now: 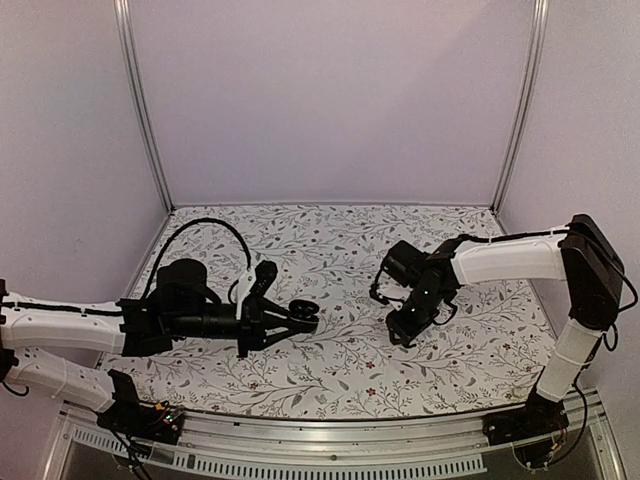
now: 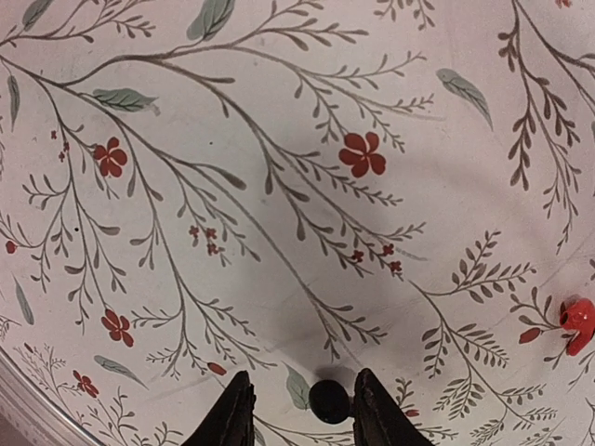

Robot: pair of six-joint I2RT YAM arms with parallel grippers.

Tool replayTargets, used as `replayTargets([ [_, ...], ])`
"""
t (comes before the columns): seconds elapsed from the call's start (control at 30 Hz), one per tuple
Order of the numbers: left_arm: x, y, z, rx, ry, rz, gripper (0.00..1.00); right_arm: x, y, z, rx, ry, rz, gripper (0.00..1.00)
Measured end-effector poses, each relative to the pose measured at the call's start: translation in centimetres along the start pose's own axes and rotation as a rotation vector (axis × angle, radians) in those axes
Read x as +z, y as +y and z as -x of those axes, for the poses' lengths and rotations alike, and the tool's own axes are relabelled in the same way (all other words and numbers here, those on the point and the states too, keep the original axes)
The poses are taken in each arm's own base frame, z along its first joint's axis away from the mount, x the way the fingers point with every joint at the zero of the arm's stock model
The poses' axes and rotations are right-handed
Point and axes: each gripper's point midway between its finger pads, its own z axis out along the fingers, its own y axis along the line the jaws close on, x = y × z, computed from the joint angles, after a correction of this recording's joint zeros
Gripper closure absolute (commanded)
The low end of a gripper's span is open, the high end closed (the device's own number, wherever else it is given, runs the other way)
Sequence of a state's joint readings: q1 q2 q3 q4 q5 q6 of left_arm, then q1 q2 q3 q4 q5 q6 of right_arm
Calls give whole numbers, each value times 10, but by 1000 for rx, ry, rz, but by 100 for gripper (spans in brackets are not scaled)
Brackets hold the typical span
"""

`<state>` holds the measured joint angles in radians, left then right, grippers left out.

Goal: Insert the wireless bluetooth earbuds into the charging case
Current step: Move the right earbud to the corner of the board, then pick up the right earbud from the center of the board.

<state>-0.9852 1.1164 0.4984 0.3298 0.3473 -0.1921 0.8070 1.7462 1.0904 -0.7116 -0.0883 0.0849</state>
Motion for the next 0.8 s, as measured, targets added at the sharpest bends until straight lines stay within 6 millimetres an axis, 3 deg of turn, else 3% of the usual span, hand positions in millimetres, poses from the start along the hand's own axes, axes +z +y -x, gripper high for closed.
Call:
replayTargets([
  [0.23,-5,-2,5,3,-18,-2,100,12,2,1,-83,80,-96,62],
  [0.5,-6,-1,-6,-12,2,4,100,14,-9,-1,-108,135,-191,64],
  [0.8,-8,0,-5,-9,-8,11,100,15,-10,-7,-133,175,-240,66],
])
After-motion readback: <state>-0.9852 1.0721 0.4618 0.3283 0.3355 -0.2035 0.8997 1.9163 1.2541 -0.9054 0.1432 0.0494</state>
